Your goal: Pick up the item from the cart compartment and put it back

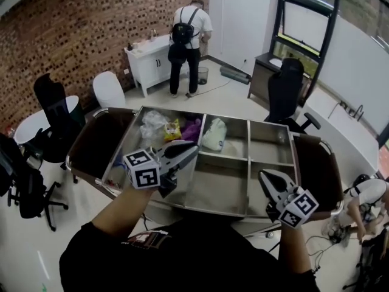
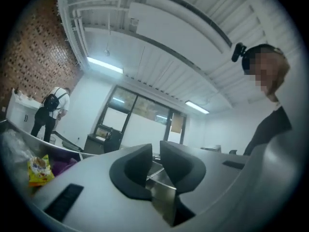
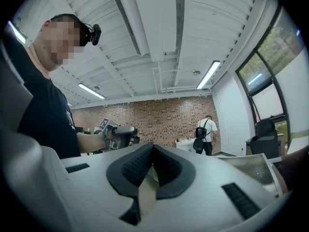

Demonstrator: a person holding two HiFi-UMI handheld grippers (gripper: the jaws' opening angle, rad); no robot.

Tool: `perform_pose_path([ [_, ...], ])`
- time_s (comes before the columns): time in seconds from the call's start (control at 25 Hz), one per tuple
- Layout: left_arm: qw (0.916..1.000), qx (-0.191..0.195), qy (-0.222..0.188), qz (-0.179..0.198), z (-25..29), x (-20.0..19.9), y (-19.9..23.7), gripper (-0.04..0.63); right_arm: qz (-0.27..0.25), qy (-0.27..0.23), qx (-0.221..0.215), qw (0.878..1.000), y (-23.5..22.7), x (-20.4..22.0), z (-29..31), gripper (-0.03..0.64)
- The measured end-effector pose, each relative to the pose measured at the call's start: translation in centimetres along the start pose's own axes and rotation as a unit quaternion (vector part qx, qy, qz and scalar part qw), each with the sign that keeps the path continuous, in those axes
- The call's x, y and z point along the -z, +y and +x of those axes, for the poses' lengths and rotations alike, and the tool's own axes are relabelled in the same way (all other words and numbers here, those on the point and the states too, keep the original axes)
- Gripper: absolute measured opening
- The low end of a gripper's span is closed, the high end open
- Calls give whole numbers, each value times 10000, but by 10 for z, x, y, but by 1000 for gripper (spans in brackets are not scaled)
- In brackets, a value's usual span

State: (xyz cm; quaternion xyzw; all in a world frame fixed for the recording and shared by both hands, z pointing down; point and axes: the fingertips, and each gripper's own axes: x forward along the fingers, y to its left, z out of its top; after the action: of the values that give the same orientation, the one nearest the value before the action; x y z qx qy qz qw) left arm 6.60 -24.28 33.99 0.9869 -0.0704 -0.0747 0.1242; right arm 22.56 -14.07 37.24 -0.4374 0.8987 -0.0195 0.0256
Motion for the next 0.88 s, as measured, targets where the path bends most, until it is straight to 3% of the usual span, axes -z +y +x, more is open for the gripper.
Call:
perform_pose_path([
  [0.12,9996,-71,-222,158,-35,5,-14,2,134,60,-113,9998,8,7,8,-14],
  [0.24,9989,-64,-350,298,-53,10,-27,-3,243,87,-227,9994,16,10,15,-14],
  [0.48,9989,-119,-133,426,-64,30,-39,-3,287,105,-376,9988,27,9,22,-15],
  [0.88,9981,-20,-113,611,-59,31,-46,-3,54,229,-207,9995,26,10,23,-17],
])
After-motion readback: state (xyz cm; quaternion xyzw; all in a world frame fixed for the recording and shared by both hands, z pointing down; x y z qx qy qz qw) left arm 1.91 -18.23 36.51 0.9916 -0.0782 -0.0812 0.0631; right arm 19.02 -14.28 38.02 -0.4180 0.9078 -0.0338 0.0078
